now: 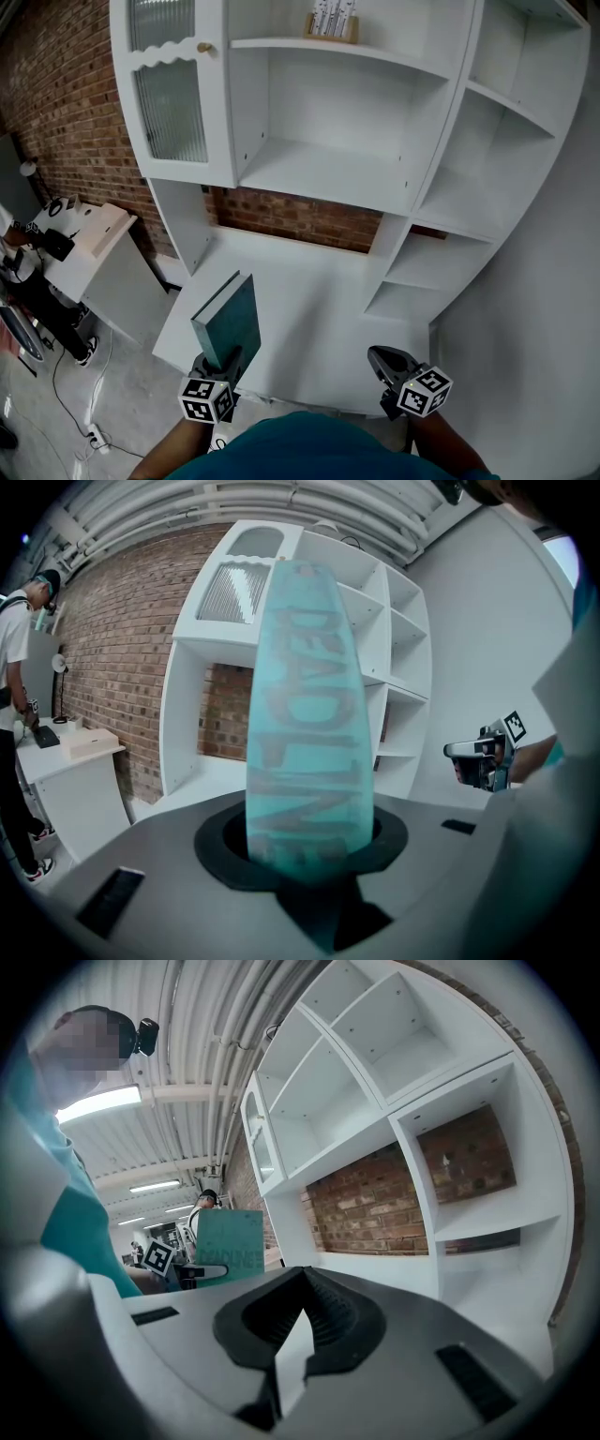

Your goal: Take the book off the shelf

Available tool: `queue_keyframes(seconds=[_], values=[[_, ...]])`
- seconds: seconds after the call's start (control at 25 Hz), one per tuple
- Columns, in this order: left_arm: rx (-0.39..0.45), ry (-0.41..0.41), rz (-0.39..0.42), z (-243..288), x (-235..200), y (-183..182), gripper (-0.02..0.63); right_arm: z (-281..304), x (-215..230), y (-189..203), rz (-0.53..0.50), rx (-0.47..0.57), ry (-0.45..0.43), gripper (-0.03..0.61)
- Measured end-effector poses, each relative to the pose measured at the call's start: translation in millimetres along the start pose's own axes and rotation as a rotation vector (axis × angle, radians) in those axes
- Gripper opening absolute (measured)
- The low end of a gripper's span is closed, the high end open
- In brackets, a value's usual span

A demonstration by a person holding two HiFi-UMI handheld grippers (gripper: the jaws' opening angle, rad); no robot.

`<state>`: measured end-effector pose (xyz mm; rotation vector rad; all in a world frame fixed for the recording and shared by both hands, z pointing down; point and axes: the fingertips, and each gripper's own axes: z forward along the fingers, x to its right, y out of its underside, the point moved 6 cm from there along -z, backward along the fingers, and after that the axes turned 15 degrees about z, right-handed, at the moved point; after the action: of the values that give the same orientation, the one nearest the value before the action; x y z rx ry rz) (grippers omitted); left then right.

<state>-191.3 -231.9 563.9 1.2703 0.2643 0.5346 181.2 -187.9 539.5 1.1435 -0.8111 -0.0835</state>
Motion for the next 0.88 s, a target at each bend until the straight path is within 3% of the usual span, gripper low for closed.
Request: queue_keyframes(seconds=[0.88], values=[[0.019, 0.000, -0.004, -7.1, 2.6, -0.4, 0.156, -1.6, -5.9, 0.9, -0.051, -0.014, -0.009, 0.018]])
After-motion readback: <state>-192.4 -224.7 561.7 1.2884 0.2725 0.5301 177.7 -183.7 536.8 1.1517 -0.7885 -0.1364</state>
